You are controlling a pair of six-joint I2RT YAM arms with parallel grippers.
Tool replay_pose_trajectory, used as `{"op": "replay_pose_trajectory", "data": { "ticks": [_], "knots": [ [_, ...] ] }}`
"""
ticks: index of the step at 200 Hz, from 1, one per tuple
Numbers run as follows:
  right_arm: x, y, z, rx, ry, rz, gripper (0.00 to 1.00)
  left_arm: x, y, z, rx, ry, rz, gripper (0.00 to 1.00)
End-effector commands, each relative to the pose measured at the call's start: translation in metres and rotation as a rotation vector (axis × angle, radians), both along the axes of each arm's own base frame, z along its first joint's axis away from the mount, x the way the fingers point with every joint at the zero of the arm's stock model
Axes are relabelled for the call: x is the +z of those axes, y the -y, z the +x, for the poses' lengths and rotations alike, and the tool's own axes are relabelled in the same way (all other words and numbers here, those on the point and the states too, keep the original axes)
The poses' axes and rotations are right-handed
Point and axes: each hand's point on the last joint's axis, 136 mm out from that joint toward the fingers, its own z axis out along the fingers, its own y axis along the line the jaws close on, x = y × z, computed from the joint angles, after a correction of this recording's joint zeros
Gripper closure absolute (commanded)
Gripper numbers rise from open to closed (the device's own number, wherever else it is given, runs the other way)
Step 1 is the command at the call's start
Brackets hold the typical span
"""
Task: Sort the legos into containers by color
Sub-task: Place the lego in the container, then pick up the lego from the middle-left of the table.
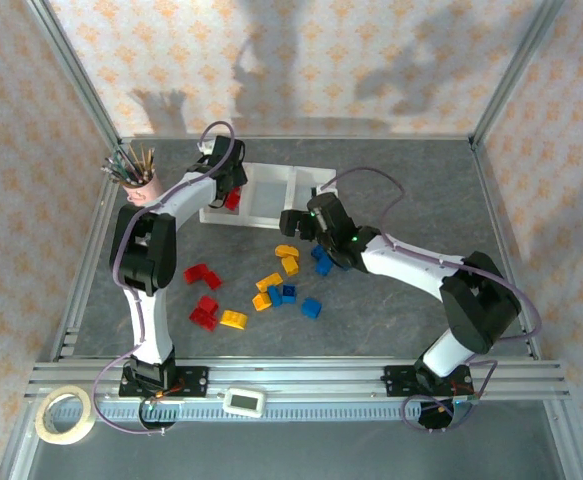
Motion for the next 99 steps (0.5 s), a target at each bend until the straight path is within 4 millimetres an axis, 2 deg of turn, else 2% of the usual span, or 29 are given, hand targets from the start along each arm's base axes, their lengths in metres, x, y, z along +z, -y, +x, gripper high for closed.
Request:
{"op": "replay_pose_trajectory", "data": {
  "ticks": [1, 13, 16, 24, 50, 73, 99],
  "knots": [
    [0.015, 0.006, 0.004, -0.012, 0.030, -0.023, 0.00, 0.039, 0.003, 0.000, -0.019, 0.074, -0.038, 0.29],
    [0.014, 0.007, 0.001, -0.005, 0.024, -0.030, 0.00, 0.043, 0.005, -0.005, -0.036, 0.074, -0.047, 0.28],
    [0.012, 0.007, 0.000, -0.002, 0.020, -0.033, 0.00, 0.055, 0.006, -0.007, -0.042, 0.099, -0.054, 0.28],
    [0.011, 0.008, -0.002, 0.003, 0.013, -0.039, 0.00, 0.063, 0.007, -0.012, -0.054, 0.114, -0.067, 0.27],
    [0.006, 0.011, -0.011, 0.027, -0.013, -0.052, 0.00, 0.072, 0.012, -0.036, -0.098, 0.134, -0.106, 0.25],
    [0.003, 0.012, -0.021, 0.052, -0.015, -0.059, 0.00, 0.068, 0.014, -0.064, -0.125, 0.126, -0.119, 0.23],
    [0.000, 0.009, -0.032, 0.087, -0.027, -0.057, 0.00, 0.059, 0.006, -0.101, -0.115, 0.093, -0.117, 0.22]
  ]
}}
